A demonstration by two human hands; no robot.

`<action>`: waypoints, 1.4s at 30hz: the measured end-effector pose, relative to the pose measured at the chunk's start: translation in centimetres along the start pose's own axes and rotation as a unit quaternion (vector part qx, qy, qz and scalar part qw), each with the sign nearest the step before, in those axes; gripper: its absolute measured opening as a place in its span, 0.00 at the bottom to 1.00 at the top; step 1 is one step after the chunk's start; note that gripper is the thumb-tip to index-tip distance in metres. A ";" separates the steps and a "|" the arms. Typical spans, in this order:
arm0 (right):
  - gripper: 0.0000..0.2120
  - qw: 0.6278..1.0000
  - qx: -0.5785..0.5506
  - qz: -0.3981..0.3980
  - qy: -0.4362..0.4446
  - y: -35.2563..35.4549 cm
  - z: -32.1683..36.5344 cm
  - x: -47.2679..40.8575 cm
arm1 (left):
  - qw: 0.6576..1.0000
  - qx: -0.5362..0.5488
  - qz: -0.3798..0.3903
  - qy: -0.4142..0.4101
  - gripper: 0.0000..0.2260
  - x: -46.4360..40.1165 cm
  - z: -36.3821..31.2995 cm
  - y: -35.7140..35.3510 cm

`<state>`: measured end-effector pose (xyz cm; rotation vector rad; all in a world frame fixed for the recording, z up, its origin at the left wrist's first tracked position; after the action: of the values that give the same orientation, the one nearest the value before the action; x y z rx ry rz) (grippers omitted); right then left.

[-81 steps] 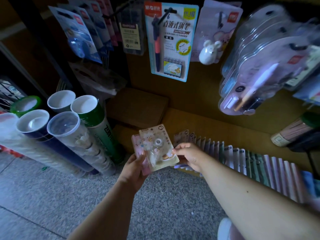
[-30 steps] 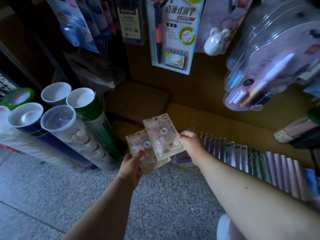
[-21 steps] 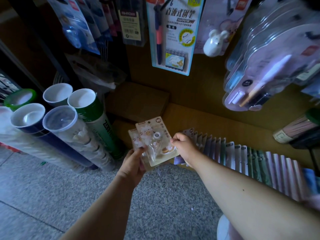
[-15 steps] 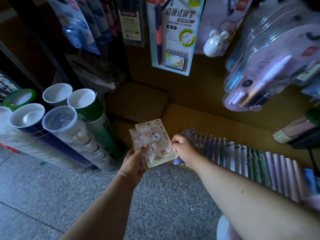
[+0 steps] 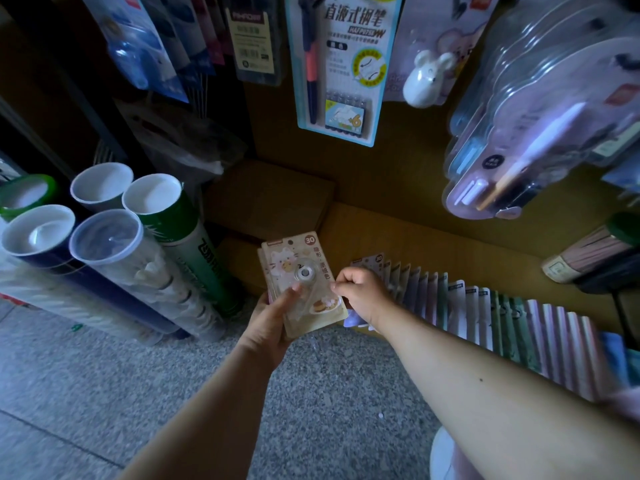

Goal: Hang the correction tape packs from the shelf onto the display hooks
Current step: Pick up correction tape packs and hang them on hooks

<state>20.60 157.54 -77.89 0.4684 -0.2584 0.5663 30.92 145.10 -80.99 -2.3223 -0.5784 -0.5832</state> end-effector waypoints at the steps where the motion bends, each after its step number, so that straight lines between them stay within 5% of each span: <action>1: 0.15 1.000 -0.009 0.003 -0.002 0.0 -0.2 -0.1 | 1.000 0.006 -0.004 -0.002 0.35 -0.2 0.1 0.1; 4: 0.07 0.998 -0.029 -0.043 -0.023 1.3 -1.2 -0.9 | 0.999 0.034 -0.016 -0.005 0.30 -0.8 0.5 0.7; 8: 0.18 0.963 0.084 -0.227 -0.120 6.8 -4.2 -1.4 | 0.998 0.059 -0.001 -0.002 0.31 -0.8 0.5 0.9; 22: 0.16 0.909 0.284 -0.205 -0.225 6.6 -7.3 -1.0 | 0.997 0.064 0.000 0.031 0.26 -0.9 1.0 1.4; 28: 0.14 0.921 0.259 -0.179 -0.231 6.4 -7.1 -1.3 | 0.998 0.055 -0.015 0.036 0.28 -0.9 1.3 1.8; 37: 0.04 0.979 0.017 -0.189 -0.079 6.9 -2.1 -0.5 | 0.993 -0.016 -0.120 -0.006 0.22 1.1 0.4 2.9; 42: 0.07 0.988 -0.044 -0.143 -0.026 7.7 2.3 1.7 | 0.986 -0.072 -0.149 -0.034 0.23 3.6 -1.4 2.3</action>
<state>17.38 162.88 -72.60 0.4262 -0.2599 0.2609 34.67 143.49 -79.21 -2.4155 -0.9546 -0.7049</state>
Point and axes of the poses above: each hand's wrist, its own x-axis away from the middle knuckle, its own y-axis out of the back of the hand, z = x × y, the point moved 6 cm from there along -x, towards the middle knuckle, and after that the axes turned 1 degree about z, right-handed, at the moved point
